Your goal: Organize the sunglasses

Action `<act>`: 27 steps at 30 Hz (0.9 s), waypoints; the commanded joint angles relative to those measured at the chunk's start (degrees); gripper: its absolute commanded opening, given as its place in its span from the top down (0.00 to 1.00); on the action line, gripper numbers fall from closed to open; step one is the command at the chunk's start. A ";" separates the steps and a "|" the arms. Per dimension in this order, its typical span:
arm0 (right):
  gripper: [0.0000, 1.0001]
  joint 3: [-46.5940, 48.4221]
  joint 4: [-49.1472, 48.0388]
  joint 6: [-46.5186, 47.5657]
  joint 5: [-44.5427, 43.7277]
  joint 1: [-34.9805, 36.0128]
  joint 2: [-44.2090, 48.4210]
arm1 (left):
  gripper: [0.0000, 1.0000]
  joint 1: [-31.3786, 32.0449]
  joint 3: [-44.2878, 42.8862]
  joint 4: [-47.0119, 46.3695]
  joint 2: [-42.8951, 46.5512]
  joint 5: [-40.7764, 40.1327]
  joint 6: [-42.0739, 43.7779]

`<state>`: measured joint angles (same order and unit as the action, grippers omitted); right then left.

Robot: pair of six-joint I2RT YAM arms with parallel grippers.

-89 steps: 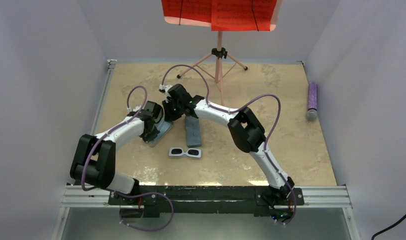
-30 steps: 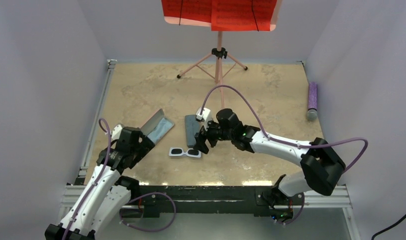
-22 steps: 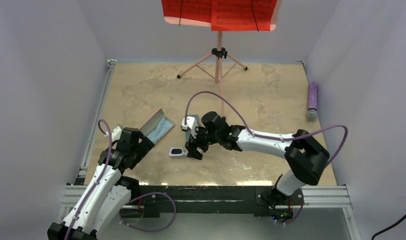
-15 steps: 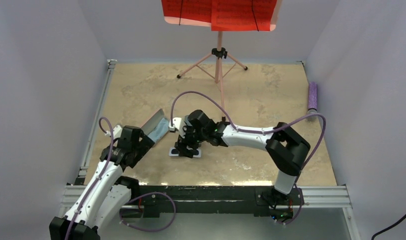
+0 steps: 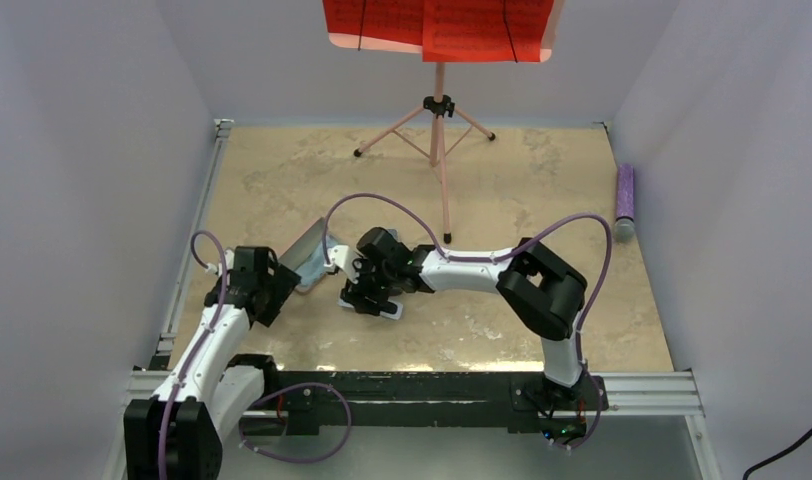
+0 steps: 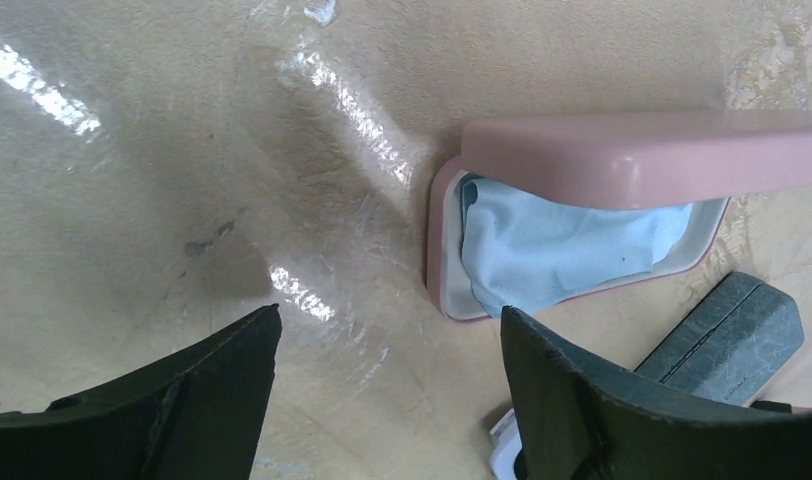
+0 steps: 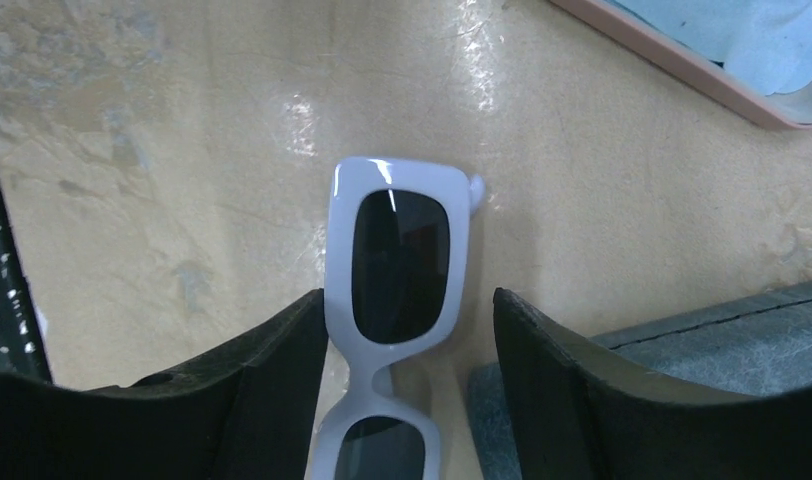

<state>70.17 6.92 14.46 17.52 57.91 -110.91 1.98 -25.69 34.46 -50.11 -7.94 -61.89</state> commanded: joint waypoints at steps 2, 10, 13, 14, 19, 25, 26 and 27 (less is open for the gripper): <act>0.40 1.44 3.69 1.44 -7.81 0.77 -1.54 | 0.22 -1.88 1.45 -7.72 -2.57 4.18 1.58; 0.61 -1.97 2.51 0.03 -10.21 1.29 -0.01 | 0.42 -1.89 1.69 -9.07 -5.93 5.46 1.63; 0.65 -3.56 2.16 -1.20 -10.48 1.70 0.63 | 0.52 -1.89 1.07 -9.49 -8.66 4.94 1.12; 0.66 -4.24 1.76 -1.80 -10.56 1.68 1.06 | 0.54 -1.89 0.82 -9.62 -9.59 4.65 0.95; 0.81 -8.48 -1.47 -4.94 -11.94 1.77 5.55 | 0.64 -1.89 -0.26 -11.29 -14.24 4.41 0.30; 0.88 -14.03 -6.64 -9.55 -8.33 1.80 14.43 | 0.73 -1.89 -1.14 -12.14 -17.01 4.20 0.45; 0.89 -14.79 -7.84 -10.40 -8.02 1.77 15.92 | 0.75 -1.89 -1.23 -12.28 -17.22 4.24 0.57; 0.90 -15.47 -8.67 -11.14 -7.95 1.80 17.29 | 0.78 -1.89 -1.29 -12.32 -17.31 4.21 0.73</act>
<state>56.69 2.87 7.68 8.38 59.53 -99.59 0.38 -26.87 21.93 -65.78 -2.96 -61.12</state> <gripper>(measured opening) 0.424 0.263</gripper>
